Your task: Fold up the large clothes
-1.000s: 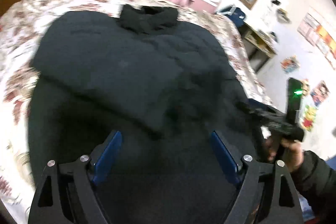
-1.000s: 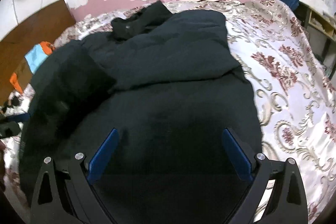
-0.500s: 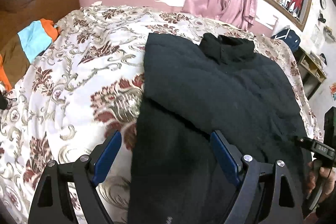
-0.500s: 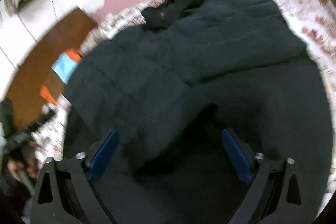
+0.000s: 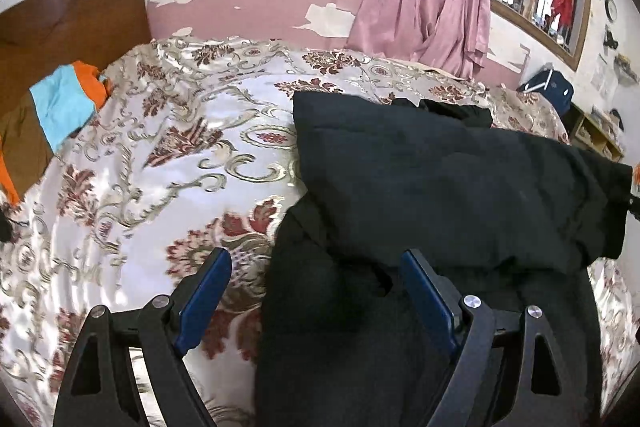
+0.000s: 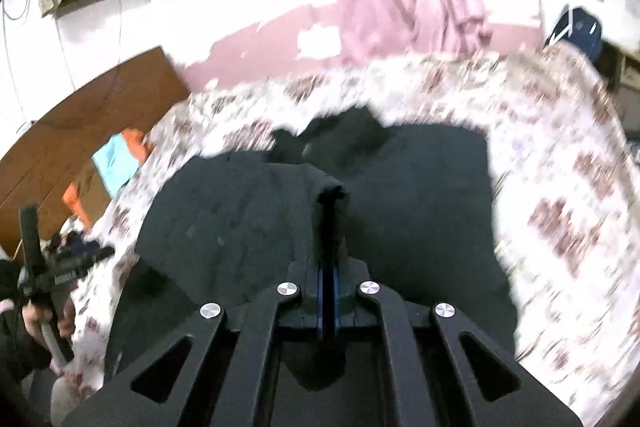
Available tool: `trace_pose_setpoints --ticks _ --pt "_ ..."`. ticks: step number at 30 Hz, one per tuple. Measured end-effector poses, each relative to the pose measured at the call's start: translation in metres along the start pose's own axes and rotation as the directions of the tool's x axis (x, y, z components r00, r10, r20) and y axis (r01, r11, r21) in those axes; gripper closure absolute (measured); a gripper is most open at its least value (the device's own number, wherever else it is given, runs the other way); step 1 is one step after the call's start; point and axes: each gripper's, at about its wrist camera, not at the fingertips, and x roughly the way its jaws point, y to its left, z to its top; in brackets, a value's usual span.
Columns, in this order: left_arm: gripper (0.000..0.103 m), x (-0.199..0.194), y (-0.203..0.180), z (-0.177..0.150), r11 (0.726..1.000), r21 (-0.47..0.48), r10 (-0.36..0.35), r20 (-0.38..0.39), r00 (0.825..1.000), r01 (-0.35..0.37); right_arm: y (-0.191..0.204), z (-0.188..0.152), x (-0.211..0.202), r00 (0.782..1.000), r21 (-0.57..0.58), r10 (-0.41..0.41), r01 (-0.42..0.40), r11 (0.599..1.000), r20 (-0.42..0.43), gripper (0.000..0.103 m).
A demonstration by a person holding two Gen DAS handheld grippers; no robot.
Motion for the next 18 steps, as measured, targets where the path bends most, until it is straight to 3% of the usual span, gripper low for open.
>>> trace_pose_setpoints --ticks 4,9,10,12,13,14,17,18 --pt "0.017 0.021 -0.008 0.008 1.000 -0.020 0.010 -0.006 1.000 -0.010 -0.026 0.015 0.017 0.996 0.023 -0.091 0.091 0.996 0.002 0.099" --pt "0.017 0.055 -0.026 0.033 0.999 0.012 0.049 0.002 0.999 -0.049 -0.052 0.006 0.060 0.984 0.034 -0.163 0.166 0.986 -0.075 0.097" --pt "0.017 0.061 -0.031 0.036 0.998 0.026 0.054 -0.003 0.999 -0.054 -0.054 0.004 0.068 0.970 0.019 -0.226 0.228 0.973 -0.084 0.090" --pt "0.017 0.075 -0.044 0.042 0.997 0.063 0.049 -0.006 0.999 -0.048 -0.053 0.003 0.075 0.946 -0.013 -0.320 0.319 0.948 -0.054 0.066" --pt "0.017 0.079 -0.048 0.042 0.997 0.072 0.027 -0.001 1.000 -0.027 -0.052 0.004 0.075 0.942 -0.023 -0.335 0.334 0.942 -0.025 0.042" --pt "0.017 0.083 -0.052 0.043 0.997 0.079 0.006 0.008 1.000 -0.007 -0.048 0.004 0.072 0.942 -0.043 -0.335 0.336 0.941 0.029 0.034" --pt "0.017 0.095 -0.063 0.043 0.992 0.121 -0.024 0.042 0.999 0.019 -0.030 0.007 0.074 0.942 -0.153 -0.319 0.333 0.931 0.108 0.034" --pt "0.017 0.100 -0.066 0.042 0.990 0.137 -0.031 0.044 0.999 0.025 -0.025 0.008 0.077 0.951 -0.181 -0.288 0.305 0.935 0.115 0.034"
